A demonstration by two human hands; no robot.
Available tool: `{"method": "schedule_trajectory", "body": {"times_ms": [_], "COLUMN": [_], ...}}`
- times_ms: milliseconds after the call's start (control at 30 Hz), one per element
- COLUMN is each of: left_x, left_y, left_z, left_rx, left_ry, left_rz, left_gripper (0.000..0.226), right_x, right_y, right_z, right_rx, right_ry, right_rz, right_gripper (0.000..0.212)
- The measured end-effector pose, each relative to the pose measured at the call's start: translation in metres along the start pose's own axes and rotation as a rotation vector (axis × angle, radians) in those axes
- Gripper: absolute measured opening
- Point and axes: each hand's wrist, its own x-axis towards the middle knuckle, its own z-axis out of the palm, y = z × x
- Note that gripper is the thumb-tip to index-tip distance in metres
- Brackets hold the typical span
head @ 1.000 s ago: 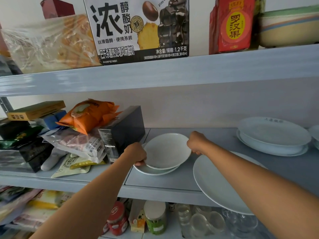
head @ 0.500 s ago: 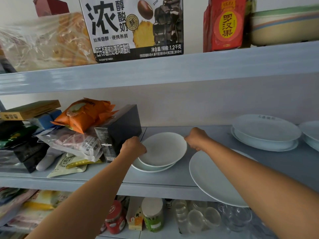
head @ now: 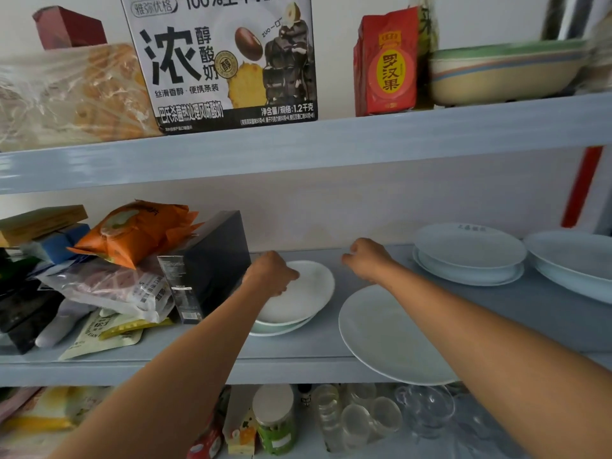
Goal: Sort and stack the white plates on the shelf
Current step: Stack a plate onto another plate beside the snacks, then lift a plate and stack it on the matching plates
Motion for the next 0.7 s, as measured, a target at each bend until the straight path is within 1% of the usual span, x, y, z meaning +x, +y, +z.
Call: {"method": "schedule_trajectory", "body": {"times_ms": [67,133,267,433,567,700], "left_x": [0.000,-0.003,-0.005,-0.009,-0.013,-0.010], "left_y": [0.014,0.030,0.064,0.110,0.144,0.174], "left_z": [0.006,0.013,0.028,0.051,0.072,0.095], "left_rx": [-0.043,-0.033,-0.066,-0.019,-0.048,-0.196], "left_ry": [-0.006,-0.027,-0.015,-0.013,-0.061,-0.150], "left_rz": [0.022,0.036,0.108,0.201,0.242,0.216], "left_gripper": [0.027,0.029,0.030,0.048,0.043,0.040], "right_x": [-0.005,-0.009,-0.012,-0.020,-0.025,-0.032], "right_y": [0.006,0.013,0.032,0.065,0.102,0.138], "right_z": [-0.010,-0.020,-0.040,-0.076,-0.110,-0.140], "right_rx": [0.042,0.072,0.125,0.178,0.174,0.194], "right_ry": [0.010,0.028,0.058,0.096,0.182,0.258], "right_rz": [-0.017,-0.032,-0.011,0.034,0.129,0.219], "right_gripper": [0.049,0.056,0.057,0.055,0.053,0.050]}}
